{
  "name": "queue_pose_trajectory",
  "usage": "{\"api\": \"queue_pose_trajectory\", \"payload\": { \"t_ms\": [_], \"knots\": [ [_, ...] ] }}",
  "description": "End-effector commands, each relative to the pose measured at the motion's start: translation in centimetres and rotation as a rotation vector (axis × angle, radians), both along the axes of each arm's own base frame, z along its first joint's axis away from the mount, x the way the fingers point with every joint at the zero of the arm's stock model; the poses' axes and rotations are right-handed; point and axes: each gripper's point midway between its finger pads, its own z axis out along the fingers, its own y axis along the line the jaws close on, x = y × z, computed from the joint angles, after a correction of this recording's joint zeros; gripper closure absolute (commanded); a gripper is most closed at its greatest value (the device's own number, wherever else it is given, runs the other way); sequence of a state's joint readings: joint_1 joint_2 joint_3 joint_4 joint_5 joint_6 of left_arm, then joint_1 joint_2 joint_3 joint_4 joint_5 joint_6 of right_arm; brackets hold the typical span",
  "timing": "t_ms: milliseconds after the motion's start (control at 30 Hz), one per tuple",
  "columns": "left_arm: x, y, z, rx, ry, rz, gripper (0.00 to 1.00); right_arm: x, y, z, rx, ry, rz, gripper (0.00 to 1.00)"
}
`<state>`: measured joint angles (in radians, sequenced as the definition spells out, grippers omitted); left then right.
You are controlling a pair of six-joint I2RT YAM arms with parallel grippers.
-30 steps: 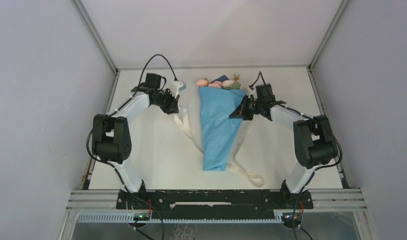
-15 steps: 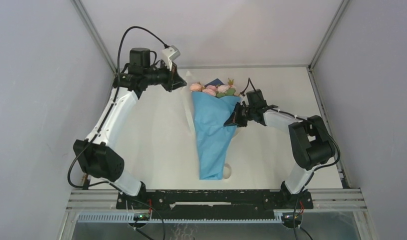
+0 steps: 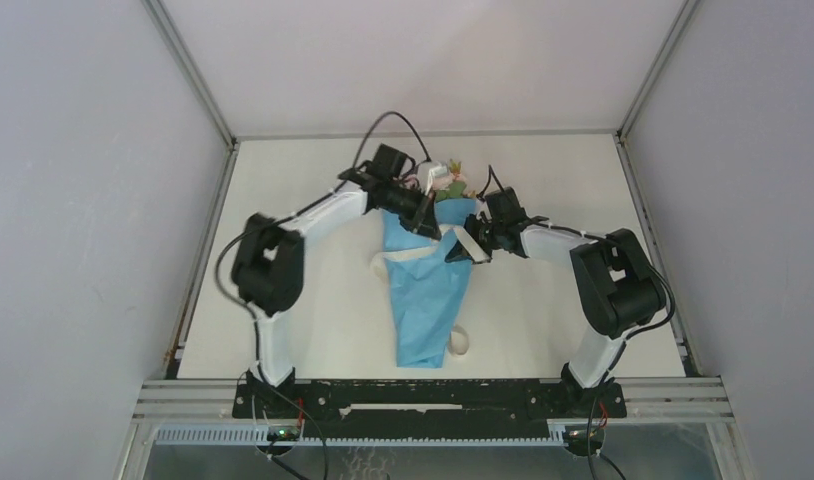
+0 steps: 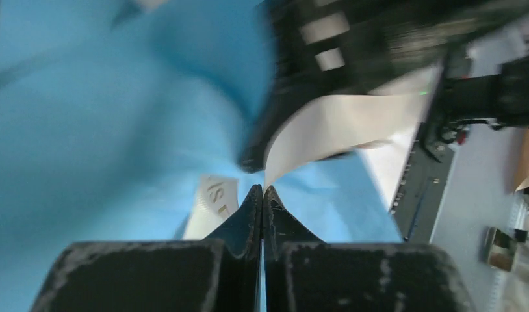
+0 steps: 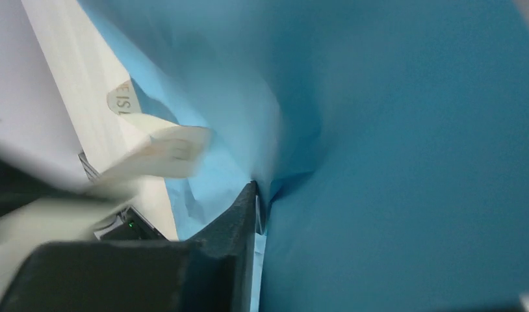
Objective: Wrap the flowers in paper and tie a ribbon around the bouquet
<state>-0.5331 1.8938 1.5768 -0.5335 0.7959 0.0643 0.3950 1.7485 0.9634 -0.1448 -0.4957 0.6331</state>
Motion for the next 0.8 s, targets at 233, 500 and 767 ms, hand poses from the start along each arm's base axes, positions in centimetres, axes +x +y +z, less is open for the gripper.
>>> {"api": "queue_pose_trajectory", "payload": {
  "t_ms": [233, 500, 767],
  "knots": [
    [-0.3, -0.9, -10.3, 0.151, 0.154, 0.046, 1.00, 2.8, -8.4, 3.2, -0.193, -0.125, -0.196, 0.40],
    [-1.6, -0.7, -11.3, 0.160, 0.201, 0.042, 1.00, 11.8, -17.8, 2.2, -0.562, -0.108, -0.382, 0.24],
    [-1.9, -0.5, -10.7, 0.158, 0.182, 0.041, 1.00, 18.5, -18.7, -0.8, -0.711, -0.049, -0.322, 0.24]
  ]
}}
